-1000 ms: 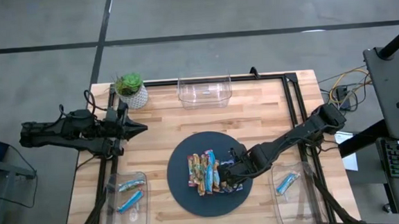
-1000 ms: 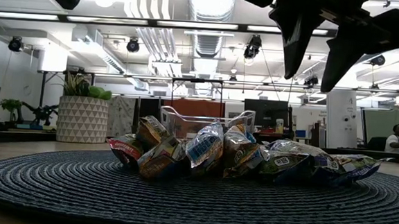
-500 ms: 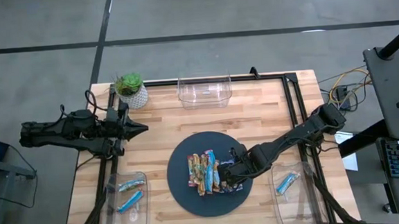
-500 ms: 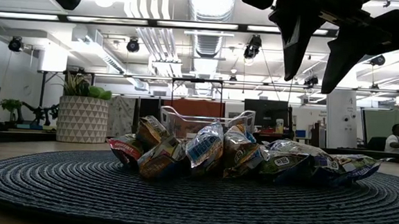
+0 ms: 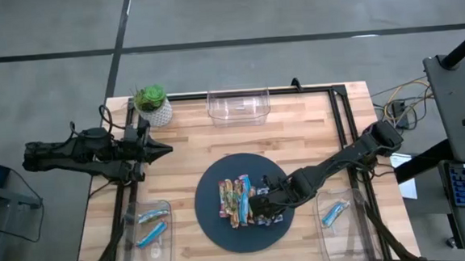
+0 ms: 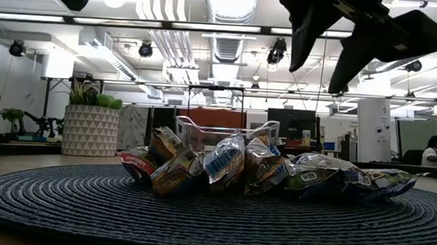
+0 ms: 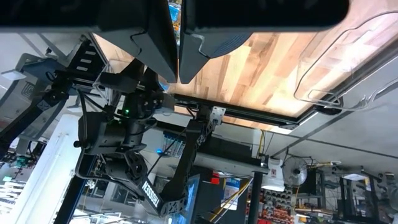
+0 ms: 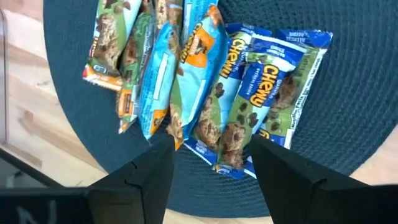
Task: Pick and place Granola Bars by type
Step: Put the blue granola bar into the top transparent bin
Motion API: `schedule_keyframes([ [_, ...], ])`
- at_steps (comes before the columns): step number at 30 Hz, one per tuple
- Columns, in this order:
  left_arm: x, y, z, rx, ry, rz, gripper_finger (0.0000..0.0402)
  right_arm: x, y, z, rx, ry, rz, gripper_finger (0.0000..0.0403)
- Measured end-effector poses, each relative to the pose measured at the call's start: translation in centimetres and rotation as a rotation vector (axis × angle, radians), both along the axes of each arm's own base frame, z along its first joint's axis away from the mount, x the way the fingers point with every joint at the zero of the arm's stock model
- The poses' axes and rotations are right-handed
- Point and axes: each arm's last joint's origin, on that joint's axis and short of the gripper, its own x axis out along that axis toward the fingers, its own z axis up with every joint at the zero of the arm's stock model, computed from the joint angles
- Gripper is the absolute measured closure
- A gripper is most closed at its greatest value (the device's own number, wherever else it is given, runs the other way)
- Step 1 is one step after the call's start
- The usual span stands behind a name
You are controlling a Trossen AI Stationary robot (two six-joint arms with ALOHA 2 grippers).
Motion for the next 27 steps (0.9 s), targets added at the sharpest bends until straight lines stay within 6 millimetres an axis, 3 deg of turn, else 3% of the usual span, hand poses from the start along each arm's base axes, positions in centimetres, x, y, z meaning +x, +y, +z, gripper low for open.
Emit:
schedule_keyframes([
  [13,0.0,0.0,0.0,-0.002,0.0,0.0,0.0402,-0.6,-0.3,-1.4,0.029,0.055,-0.107,0.0202],
  [27,0.0,0.0,0.0,-0.003,0.0,0.0,0.0402,-1.5,-1.3,-3.4,0.046,0.159,-0.085,0.0202],
])
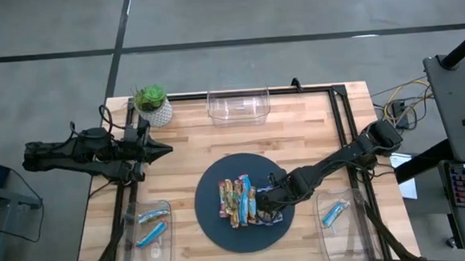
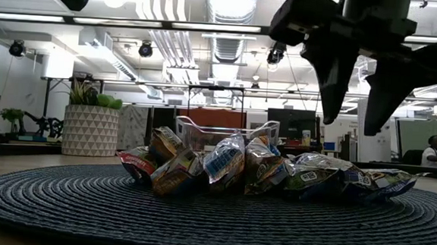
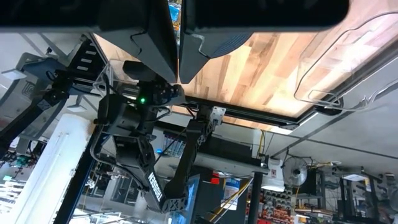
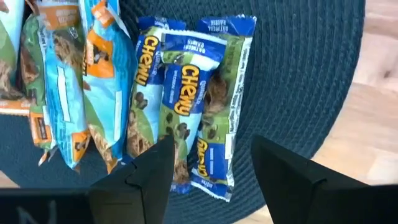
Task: Pick and place Granola Bars by type
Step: Put the blue granola bar into the top transparent bin
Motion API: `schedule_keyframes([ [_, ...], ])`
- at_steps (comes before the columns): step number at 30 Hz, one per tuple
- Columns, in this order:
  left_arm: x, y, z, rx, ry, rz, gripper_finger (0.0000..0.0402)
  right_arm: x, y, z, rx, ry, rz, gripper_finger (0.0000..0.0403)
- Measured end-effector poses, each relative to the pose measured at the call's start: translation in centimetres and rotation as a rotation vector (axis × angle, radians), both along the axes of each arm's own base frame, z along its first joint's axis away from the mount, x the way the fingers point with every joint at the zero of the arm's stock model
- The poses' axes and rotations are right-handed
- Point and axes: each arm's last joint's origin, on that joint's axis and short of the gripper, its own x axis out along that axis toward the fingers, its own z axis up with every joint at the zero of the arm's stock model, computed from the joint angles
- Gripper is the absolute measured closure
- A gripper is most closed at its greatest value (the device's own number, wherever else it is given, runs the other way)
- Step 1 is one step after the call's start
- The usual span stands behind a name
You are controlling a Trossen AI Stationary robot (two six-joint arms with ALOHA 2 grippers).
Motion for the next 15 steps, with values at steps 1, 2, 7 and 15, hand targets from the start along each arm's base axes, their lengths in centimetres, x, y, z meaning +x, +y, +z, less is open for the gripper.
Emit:
schedule_keyframes([
  [1,0.0,0.0,0.0,0.0,0.0,0.0,0.0402,0.0,0.0,0.0,0.006,0.003,0.004,0.0202],
  [2,0.0,0.0,0.0,-0.003,0.0,0.0,0.0402,0.0,0.0,0.0,0.007,0.002,0.009,0.0202],
  [7,-0.1,0.0,0.1,-0.064,-0.013,0.006,0.0402,0.6,0.2,0.6,0.017,-0.046,0.057,0.0202],
  [15,-0.7,0.1,0.5,-0.049,-0.056,0.003,0.0402,0.7,0.2,0.9,-0.004,-0.065,0.055,0.0202],
])
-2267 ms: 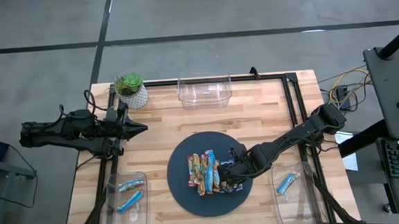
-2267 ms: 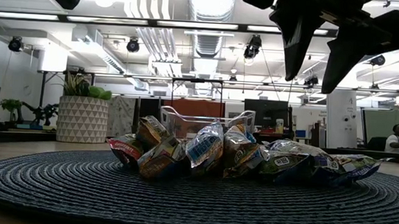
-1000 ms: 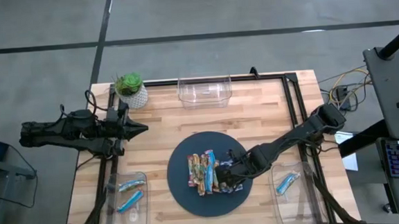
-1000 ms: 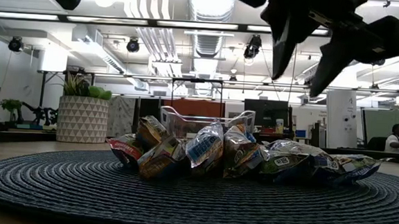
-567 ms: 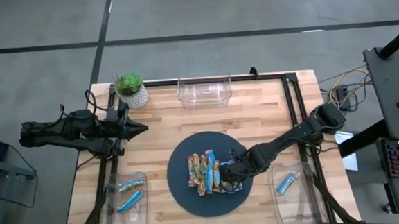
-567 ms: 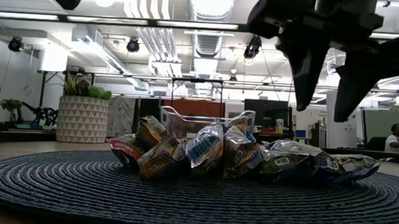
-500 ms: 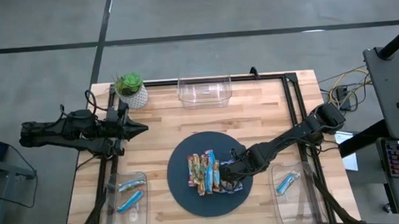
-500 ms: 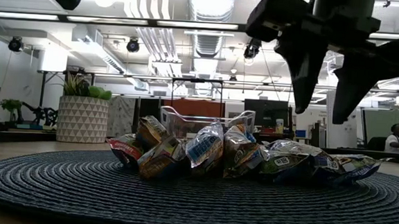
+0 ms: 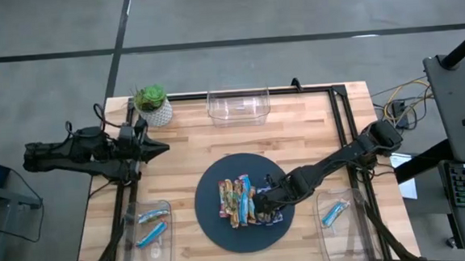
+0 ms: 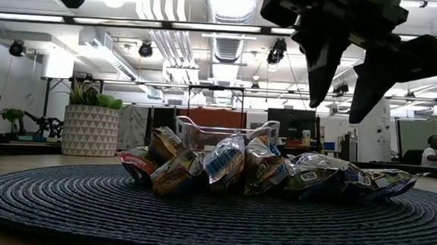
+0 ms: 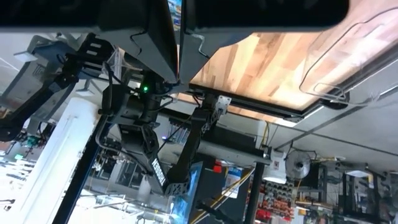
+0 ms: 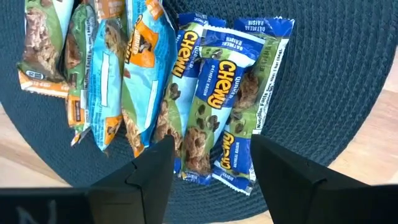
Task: Pick and place Granola Bars by type
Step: Put the blue granola bar into the top transparent bin
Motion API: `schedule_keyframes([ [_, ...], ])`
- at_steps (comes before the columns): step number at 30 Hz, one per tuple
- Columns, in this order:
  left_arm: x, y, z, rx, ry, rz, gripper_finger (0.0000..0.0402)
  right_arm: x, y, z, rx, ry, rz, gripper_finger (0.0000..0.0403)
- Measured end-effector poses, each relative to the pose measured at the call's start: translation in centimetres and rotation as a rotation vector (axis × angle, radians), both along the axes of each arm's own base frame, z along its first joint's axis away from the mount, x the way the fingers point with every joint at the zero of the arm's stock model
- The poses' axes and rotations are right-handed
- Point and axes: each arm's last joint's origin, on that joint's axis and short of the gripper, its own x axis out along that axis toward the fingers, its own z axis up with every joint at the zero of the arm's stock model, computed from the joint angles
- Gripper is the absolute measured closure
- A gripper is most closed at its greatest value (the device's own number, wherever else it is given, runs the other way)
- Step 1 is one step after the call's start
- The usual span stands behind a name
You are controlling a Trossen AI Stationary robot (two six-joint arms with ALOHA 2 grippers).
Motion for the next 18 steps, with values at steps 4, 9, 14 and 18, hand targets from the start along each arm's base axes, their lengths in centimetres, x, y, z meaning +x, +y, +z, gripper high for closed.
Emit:
schedule_keyframes([
  [4,0.0,0.0,-0.2,0.005,0.025,0.0,0.0402,0.0,0.0,-0.6,-0.003,0.022,-0.001,0.0202],
  [9,0.1,0.0,-0.5,0.029,0.05,-0.002,0.0402,0.7,0.2,-3.2,0.042,0.122,0.046,0.0202],
  [14,0.1,0.0,-0.4,0.03,0.047,-0.002,0.0402,1.5,0.5,-4.4,0.061,0.162,0.061,0.0202],
  [18,0.1,0.0,-0.4,0.026,0.046,-0.002,0.0402,1.7,0.6,-4.5,0.053,0.189,0.061,0.0202],
])
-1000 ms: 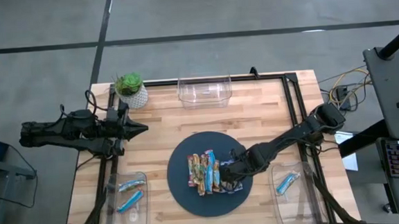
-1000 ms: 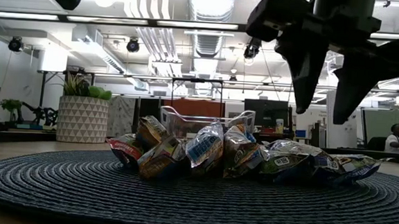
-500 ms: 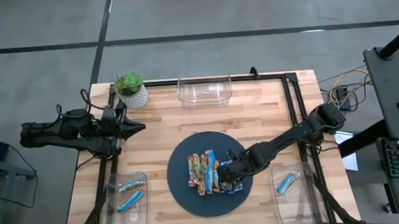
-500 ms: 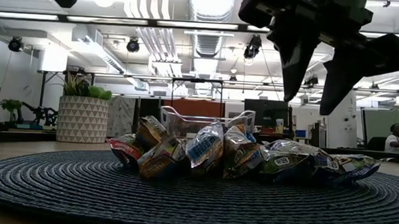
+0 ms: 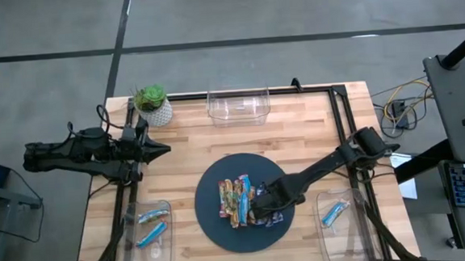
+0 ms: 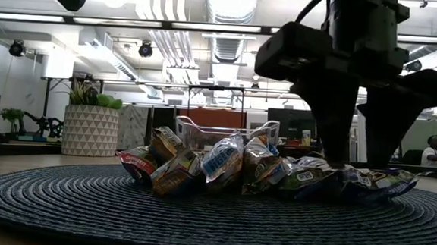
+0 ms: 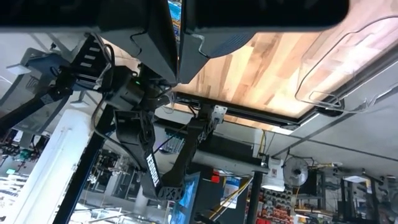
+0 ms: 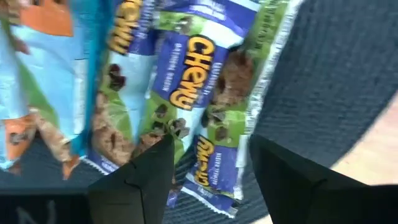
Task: Pick and place Granola Bars by type
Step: Put the blue granola bar into the top transparent bin
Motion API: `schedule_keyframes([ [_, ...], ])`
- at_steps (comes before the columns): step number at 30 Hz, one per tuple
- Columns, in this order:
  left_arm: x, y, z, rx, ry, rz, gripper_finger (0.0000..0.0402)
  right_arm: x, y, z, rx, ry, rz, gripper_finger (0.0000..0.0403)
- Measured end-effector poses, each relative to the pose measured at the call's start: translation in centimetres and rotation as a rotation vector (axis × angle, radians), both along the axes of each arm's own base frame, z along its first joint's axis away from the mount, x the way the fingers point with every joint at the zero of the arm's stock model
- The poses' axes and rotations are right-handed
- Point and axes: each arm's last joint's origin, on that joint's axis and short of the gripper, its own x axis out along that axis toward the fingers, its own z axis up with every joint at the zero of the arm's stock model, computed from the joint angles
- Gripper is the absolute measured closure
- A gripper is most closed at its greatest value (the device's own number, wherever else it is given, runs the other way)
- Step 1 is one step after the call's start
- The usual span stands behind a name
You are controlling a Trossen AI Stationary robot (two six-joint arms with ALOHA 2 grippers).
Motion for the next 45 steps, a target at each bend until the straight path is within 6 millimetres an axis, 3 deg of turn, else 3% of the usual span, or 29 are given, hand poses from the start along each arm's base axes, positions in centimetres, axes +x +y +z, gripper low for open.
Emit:
schedule_keyframes([
  [7,0.0,0.0,0.0,-0.001,0.0,0.0,0.0402,-0.8,-0.2,-0.3,-0.019,0.108,0.016,0.0202],
  [38,0.0,0.0,0.0,0.001,-0.002,0.0,0.0402,-0.1,-1.0,-1.9,-0.022,0.089,0.134,0.0202],
  [45,0.0,0.0,0.0,0.001,-0.003,0.0,0.0402,-0.2,-1.0,-2.1,-0.025,0.098,0.139,0.0236],
])
